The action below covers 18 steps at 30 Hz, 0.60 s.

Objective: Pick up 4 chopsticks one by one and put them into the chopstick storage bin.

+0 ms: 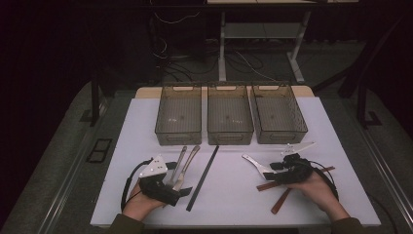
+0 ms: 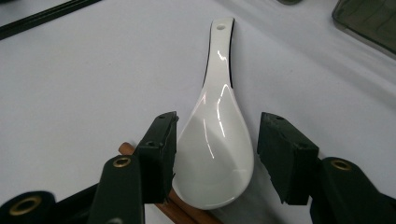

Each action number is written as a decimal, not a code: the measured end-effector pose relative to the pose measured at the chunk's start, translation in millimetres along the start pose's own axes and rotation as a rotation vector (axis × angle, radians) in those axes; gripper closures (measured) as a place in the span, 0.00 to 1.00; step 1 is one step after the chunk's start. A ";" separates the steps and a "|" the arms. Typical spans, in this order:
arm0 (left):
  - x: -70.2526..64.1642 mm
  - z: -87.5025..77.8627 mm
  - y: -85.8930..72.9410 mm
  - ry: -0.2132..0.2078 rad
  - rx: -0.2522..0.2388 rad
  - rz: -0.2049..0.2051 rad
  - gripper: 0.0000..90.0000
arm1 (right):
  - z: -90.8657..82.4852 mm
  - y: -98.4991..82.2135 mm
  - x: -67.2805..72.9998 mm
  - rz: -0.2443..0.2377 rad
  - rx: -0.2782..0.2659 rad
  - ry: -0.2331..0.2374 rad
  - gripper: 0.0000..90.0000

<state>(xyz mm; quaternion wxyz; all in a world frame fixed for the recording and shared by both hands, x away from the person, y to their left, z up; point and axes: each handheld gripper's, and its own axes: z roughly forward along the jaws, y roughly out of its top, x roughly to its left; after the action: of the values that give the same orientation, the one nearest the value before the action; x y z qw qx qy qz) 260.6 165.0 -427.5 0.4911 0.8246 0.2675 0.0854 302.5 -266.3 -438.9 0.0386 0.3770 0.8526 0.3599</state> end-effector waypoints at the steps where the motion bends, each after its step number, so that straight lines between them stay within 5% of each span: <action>1: 0.1 0.1 0.0 0.000 0.000 0.001 0.00 | 0.6 -0.1 0.2 0.001 0.004 0.000 0.52; 18: 0.1 0.2 -0.3 -0.003 0.003 -0.001 0.00 | 6.7 -0.1 5.3 -0.017 0.041 -0.001 0.67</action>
<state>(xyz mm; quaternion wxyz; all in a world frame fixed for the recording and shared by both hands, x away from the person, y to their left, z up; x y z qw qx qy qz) 260.6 165.0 -427.9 0.4905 0.8252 0.2674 0.0835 300.9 -258.9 -442.9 0.0342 0.3706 0.8629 0.3419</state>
